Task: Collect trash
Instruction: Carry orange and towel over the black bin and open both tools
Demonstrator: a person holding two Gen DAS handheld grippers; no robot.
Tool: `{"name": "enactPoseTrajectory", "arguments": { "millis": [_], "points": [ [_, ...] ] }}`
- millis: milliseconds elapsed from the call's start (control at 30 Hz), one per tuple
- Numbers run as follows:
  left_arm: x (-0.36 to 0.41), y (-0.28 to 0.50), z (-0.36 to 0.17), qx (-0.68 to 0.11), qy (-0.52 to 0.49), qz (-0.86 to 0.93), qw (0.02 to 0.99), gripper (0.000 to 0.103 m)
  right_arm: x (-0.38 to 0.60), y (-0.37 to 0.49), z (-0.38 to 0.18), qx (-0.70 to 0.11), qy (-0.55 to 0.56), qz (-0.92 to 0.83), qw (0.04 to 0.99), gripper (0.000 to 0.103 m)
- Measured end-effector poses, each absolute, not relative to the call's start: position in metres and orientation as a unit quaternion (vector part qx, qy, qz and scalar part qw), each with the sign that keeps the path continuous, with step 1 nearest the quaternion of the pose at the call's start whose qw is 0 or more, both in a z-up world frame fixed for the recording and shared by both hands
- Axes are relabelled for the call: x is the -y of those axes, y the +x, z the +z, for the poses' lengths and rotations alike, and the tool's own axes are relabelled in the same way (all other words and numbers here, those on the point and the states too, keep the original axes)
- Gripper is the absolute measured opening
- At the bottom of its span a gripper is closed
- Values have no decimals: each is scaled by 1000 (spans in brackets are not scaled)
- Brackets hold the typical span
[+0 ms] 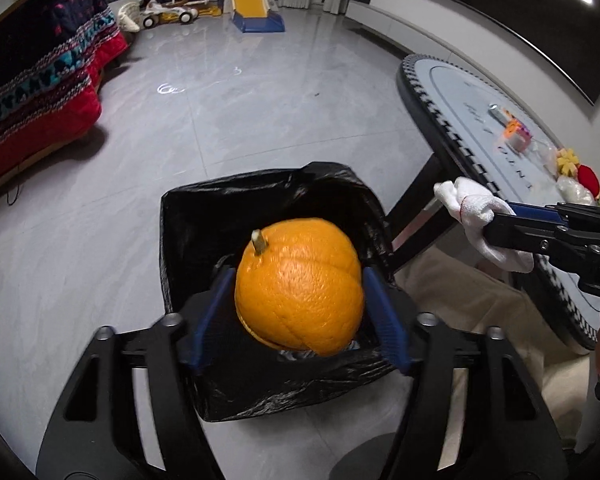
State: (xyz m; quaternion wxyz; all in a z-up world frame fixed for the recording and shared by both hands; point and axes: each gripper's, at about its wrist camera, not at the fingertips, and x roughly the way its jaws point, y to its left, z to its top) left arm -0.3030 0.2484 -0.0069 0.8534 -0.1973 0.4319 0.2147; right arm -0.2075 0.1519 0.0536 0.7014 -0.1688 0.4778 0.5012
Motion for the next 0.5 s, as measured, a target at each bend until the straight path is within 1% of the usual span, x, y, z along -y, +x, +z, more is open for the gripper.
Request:
{"name": "enactPoseTrajectory", "arguments": {
  "millis": [33,167,500],
  "points": [
    [-253,-310,-9,-425,-201,235,851,97,-155,-207,51,-480,-170,493,705,58],
    [-268,-320,-13,-403,-237,258,845,97,-149,-205,52,-479,-157,490,711,58],
    [-260,-312,-6,-412,-214,244,851,97,-120,-200,62,-462,-134,493,725,58]
  ]
}}
